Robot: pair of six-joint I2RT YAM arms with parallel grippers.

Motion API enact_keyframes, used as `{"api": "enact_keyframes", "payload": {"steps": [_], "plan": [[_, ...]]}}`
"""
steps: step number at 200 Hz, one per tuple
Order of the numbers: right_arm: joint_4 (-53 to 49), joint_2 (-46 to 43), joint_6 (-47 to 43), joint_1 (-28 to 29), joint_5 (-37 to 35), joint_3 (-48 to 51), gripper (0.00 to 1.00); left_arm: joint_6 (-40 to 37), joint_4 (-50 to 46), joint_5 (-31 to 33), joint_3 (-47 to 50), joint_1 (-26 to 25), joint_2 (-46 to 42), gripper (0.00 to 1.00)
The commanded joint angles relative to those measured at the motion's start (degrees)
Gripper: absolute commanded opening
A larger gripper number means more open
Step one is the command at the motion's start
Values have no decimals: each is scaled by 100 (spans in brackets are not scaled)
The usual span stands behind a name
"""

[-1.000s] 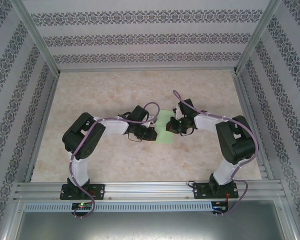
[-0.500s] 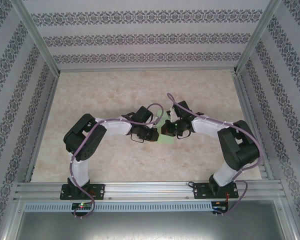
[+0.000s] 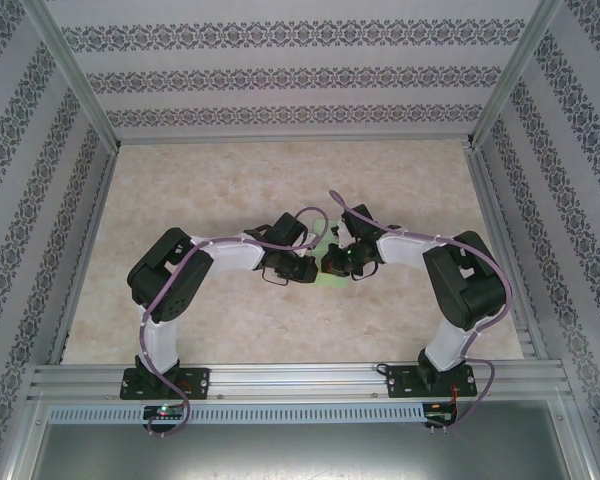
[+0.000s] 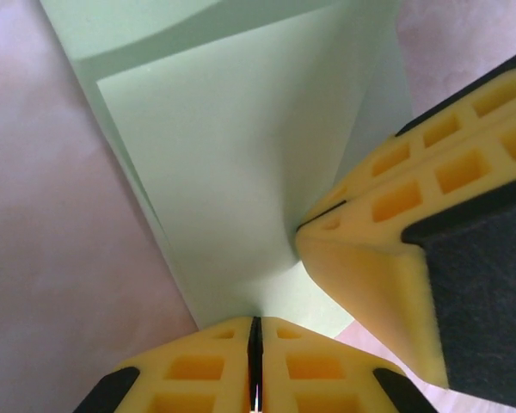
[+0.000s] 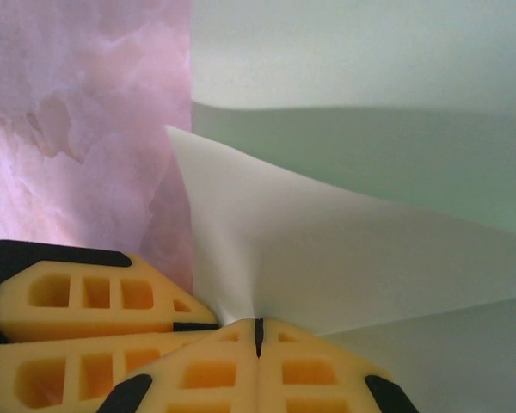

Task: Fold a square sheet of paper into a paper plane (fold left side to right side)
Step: Fold the triangle a second time at the center of the table.

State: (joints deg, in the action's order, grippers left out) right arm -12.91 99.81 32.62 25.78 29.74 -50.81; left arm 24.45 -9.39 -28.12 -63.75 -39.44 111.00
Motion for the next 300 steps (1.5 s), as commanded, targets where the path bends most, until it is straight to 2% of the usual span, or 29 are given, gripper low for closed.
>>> {"api": "enact_keyframes", "payload": {"steps": [1, 117, 300], "plan": [[-140, 130, -158, 59, -165, -188, 0, -155, -747, 591, 138, -87, 238, 12], [-746, 286, -624, -99, -528, -329, 0, -186, -942, 722, 88, -89, 335, 12], [-1404, 464, -1221, -1166, -650, -749, 0, -205, -995, 731, 46, -86, 397, 12]]}}
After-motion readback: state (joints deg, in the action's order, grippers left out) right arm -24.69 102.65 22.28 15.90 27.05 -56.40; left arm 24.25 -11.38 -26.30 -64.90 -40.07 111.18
